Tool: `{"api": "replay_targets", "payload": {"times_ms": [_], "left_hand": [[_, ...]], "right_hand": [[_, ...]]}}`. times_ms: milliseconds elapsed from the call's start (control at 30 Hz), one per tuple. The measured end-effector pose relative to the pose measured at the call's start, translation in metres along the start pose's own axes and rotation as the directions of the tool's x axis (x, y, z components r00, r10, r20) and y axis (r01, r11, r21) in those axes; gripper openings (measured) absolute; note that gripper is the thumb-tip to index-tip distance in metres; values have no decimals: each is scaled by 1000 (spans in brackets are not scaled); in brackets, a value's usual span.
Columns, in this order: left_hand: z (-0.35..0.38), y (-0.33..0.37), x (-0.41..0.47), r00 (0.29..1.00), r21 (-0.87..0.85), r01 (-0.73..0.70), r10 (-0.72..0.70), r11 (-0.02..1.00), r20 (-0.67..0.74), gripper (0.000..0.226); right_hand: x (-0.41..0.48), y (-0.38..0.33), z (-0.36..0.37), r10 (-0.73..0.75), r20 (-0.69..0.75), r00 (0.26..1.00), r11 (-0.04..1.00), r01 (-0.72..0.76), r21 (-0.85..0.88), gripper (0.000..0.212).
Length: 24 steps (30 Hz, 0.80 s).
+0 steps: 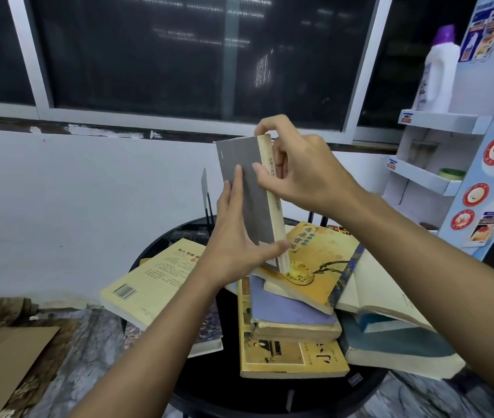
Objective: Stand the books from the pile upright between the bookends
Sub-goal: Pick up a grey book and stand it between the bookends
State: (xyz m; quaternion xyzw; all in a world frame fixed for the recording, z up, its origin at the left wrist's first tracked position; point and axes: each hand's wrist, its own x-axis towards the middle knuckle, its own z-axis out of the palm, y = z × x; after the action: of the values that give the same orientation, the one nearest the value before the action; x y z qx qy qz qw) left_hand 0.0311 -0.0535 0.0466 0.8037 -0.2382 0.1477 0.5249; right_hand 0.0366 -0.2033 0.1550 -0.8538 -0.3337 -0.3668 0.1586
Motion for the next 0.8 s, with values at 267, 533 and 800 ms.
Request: {"api": "replay_targets", "payload": {"times_ms": [267,533,800], "left_hand": [[13,1,-2,999,-48,-38,36,998,-31,133],[18,-6,0,998,-52,-58,57,997,-31,129],[12,-8,12,998,-20,-64,64,998,16,129]], "right_hand": [[-16,1,-8,48,25,999,999,-49,9,42],[-5,-9,-2,141,74,987,987,-134,-83,41],[11,-2,7,237,70,969,949,-215,-232,34]]}}
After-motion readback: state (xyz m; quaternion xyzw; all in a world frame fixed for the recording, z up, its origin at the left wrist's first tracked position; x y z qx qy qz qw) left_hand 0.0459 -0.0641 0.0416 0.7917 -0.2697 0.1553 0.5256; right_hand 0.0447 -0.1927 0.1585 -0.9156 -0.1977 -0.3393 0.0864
